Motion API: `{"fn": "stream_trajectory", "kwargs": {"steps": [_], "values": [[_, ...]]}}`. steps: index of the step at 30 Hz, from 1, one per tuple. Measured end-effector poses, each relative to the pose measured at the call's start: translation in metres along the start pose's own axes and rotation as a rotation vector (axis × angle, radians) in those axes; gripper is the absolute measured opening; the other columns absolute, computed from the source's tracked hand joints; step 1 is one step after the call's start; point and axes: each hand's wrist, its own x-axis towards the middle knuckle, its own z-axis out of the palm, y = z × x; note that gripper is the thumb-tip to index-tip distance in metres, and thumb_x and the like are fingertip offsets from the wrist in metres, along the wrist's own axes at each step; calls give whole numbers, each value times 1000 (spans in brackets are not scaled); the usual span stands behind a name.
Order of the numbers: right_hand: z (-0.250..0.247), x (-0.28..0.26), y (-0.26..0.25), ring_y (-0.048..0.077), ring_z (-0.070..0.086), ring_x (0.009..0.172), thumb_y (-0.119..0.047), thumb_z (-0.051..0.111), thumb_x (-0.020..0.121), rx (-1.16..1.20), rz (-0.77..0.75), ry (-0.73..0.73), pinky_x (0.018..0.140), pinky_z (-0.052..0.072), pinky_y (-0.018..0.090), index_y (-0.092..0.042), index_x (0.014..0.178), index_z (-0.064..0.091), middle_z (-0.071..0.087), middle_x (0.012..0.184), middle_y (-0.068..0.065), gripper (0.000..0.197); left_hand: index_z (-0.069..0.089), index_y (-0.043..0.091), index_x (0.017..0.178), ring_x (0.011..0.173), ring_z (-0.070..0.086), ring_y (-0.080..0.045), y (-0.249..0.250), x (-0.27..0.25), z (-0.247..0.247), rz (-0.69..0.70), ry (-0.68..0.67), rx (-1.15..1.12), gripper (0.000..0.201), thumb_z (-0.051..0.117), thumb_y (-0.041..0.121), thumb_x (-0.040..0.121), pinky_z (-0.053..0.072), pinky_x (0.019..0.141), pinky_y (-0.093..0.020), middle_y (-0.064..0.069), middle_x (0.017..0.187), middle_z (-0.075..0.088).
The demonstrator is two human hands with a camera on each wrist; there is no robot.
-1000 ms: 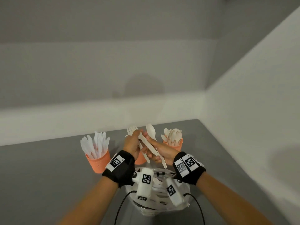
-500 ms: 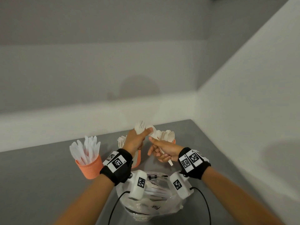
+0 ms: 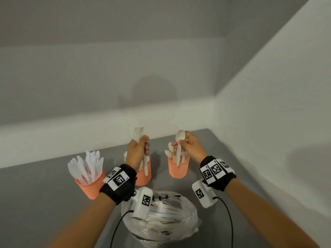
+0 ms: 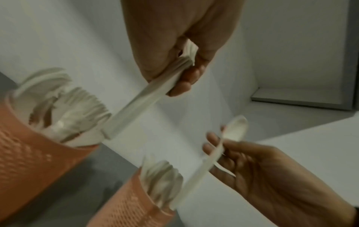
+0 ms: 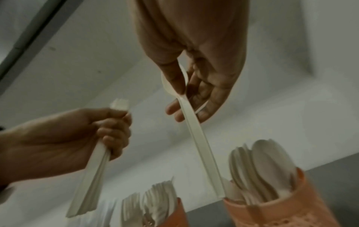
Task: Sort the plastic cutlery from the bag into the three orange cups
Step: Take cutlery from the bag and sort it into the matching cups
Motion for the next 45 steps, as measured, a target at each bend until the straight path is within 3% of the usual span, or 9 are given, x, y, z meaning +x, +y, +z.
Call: {"fn": "stream_trajectory", "kwargs": {"steps": [6, 12, 16, 19, 24, 28, 33, 42, 45], "values": [[-22, 12, 13, 7, 64, 60, 9, 36, 89, -56, -35, 181, 57, 50, 15, -17, 79, 48, 64, 72, 7, 30, 49, 23, 83, 43, 47, -1, -9, 28, -35, 135, 203, -86, 22, 36, 14, 99, 40, 58, -20, 7, 45, 52], [-29, 25, 36, 10, 60, 70, 9, 41, 87, -86, 14, 251, 66, 47, 19, -12, 79, 50, 60, 71, 0, 25, 46, 18, 83, 54, 63, -2, -26, 39, -29, 172, 228, -125, 21, 34, 15, 101, 53, 62, -15, 7, 54, 67], [-30, 26, 53, 19, 57, 81, 11, 45, 83, -220, 9, 247, 71, 45, 19, -24, 70, 53, 60, 78, -6, 38, 47, 12, 90, 67, 67, -12, -46, 42, -23, 148, 219, -13, 18, 37, 24, 100, 56, 68, -26, -5, 77, 66], [-31, 28, 68, 27, 61, 85, 11, 42, 78, -333, 22, 255, 77, 50, 32, -22, 70, 56, 67, 89, 8, 37, 53, 18, 88, 86, 62, -23, -58, 42, -20, 180, 207, 204, 23, 37, 31, 100, 49, 81, -34, -4, 87, 65], [-34, 27, 81, 20, 57, 88, 9, 46, 77, -495, 1, 303, 77, 44, 28, -7, 82, 67, 65, 97, 12, 26, 63, 4, 100, 89, 58, -31, -78, 45, -32, 239, 184, 637, 65, 28, 57, 85, 42, 93, -54, -12, 88, 64], [-32, 27, 79, 25, 55, 94, 4, 37, 77, -582, -77, 318, 79, 37, 21, -3, 86, 67, 55, 100, 15, 32, 61, 1, 111, 106, 55, -35, -85, 46, -34, 221, 135, 725, 27, 45, 16, 95, 41, 93, -38, -20, 112, 58], [-22, 25, 80, 33, 45, 119, -12, 27, 71, -706, -94, 157, 100, 40, 38, -1, 117, 58, 46, 127, 20, 57, 57, 0, 115, 106, 57, -33, -86, 48, -28, 213, 91, 746, 32, 38, -5, 90, 42, 88, -30, -19, 117, 59], [-11, 27, 82, 34, 25, 141, -49, 4, 77, -933, -105, -26, 116, 17, 39, 4, 140, 33, 26, 151, 23, 88, 55, -8, 112, 111, 49, -39, -84, 41, -15, 288, -28, 1133, 64, 17, 38, 87, 39, 96, -44, -24, 113, 58], [-8, 25, 89, 29, 13, 145, -56, 0, 75, -1017, -84, -58, 118, 6, 38, 1, 147, 15, 12, 157, 18, 93, 39, -10, 132, 131, 34, -39, -87, 45, -13, 188, -91, 1325, 69, 23, 45, 93, 28, 112, -44, -26, 136, 43]]}}
